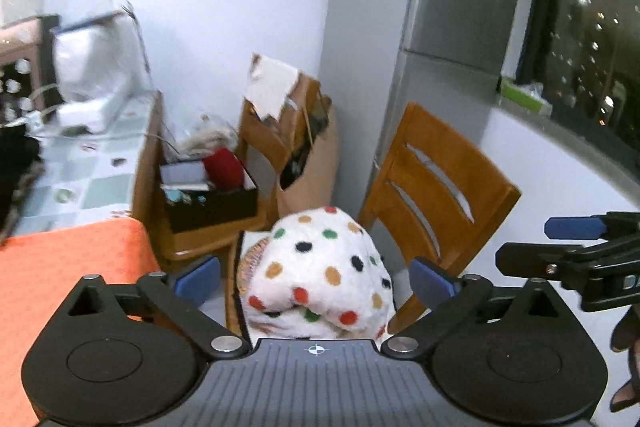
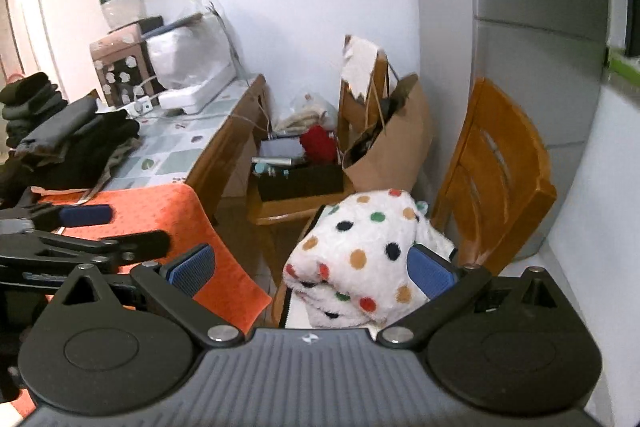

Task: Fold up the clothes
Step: 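Open both tools and pull them back from the bundle on the chair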

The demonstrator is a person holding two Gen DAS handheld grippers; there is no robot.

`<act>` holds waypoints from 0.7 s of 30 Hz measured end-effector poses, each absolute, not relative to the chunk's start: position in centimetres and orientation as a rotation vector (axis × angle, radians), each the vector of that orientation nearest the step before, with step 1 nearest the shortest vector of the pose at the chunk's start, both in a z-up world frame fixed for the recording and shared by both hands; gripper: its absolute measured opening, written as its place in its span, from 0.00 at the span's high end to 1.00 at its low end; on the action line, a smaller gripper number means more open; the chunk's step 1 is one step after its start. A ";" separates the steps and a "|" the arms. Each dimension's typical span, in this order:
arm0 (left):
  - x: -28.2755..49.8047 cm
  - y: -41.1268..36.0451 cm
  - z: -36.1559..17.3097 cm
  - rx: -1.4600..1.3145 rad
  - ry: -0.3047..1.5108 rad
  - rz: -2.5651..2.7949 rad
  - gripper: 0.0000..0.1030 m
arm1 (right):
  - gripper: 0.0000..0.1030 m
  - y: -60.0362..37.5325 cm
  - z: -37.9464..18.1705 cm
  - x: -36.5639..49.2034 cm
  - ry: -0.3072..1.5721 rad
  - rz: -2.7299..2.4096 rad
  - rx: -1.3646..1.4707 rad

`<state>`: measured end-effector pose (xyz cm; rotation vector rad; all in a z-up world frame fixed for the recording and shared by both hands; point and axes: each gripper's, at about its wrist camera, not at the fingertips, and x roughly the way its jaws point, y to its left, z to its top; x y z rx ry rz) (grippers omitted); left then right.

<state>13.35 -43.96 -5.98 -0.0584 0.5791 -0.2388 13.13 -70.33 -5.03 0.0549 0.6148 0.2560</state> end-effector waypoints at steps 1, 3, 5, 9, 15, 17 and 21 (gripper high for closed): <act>12.3 -43.7 -5.4 -0.064 0.565 -0.225 0.00 | 0.00 -70.1 -4.5 12.1 0.606 0.258 0.044; 10.4 -43.0 -4.6 -0.076 0.544 -0.201 0.00 | 0.00 -69.7 -3.6 10.1 0.587 0.263 0.022; 8.6 -42.3 -4.0 -0.089 0.528 -0.167 0.00 | 0.00 -69.3 -2.8 8.4 0.576 0.270 0.005; 5.3 -40.8 -3.0 -0.119 0.495 -0.106 0.00 | 0.00 -68.3 -1.6 5.4 0.553 0.278 -0.024; 1.1 -37.7 -1.8 -0.134 0.451 -0.027 0.00 | 0.00 -66.5 -0.3 2.2 0.513 0.280 0.015; -0.1 -36.1 -1.4 -0.130 0.438 -0.006 0.00 | 0.00 -65.4 0.0 1.4 0.506 0.281 0.040; -2.2 -32.7 -0.9 -0.121 0.395 0.039 0.00 | 0.00 -62.5 0.1 0.2 0.502 0.255 0.061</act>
